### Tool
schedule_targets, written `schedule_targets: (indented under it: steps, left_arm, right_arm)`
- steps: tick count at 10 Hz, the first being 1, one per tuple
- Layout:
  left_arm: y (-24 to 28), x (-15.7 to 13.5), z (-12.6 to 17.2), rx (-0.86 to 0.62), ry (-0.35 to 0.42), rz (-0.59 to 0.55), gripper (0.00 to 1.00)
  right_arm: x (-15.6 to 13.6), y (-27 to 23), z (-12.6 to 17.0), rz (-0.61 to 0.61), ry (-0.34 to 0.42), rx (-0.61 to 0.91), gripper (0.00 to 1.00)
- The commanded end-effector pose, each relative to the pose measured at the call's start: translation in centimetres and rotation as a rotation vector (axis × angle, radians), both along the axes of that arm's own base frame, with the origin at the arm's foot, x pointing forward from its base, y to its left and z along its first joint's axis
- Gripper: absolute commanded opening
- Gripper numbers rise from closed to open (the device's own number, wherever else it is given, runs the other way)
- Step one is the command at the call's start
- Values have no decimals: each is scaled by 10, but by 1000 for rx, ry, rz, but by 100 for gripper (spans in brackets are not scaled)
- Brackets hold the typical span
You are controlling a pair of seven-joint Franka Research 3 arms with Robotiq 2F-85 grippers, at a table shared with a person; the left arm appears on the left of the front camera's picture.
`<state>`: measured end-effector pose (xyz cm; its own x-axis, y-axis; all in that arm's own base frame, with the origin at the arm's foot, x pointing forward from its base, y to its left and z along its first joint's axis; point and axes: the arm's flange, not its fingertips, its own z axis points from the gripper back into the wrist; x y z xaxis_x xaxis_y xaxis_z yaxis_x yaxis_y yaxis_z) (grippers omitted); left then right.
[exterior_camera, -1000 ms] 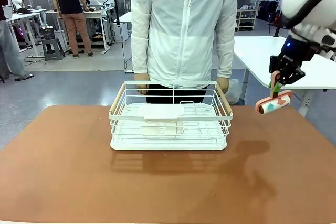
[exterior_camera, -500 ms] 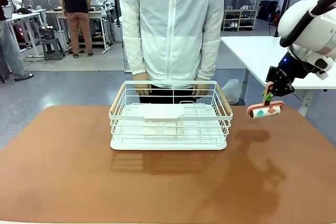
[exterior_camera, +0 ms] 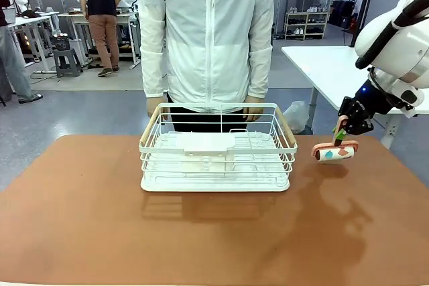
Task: Clean the table.
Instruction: Place the Lint Roller down when the Dish drying rack is positioned in the middle of the table.
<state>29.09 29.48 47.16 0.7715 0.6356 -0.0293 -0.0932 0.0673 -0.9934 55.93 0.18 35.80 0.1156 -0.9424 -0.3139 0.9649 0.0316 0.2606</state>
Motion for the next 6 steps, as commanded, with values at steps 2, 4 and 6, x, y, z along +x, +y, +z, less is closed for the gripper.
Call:
schedule_targets:
  steps: [2, 4, 6]
  left_arm:
    - [3, -2, 1, -8, -17, -8, 100]
    - [3, -2, 1, -8, -17, -8, 100]
    - [3, -2, 1, -8, -17, -8, 100]
  right_arm:
    - [-10, -6, -12, 6, 5, 62, 21]
    - [-17, -11, -15, 4, 39, 58, 21]
    - [-25, -9, -11, 13, 44, 24, 21]
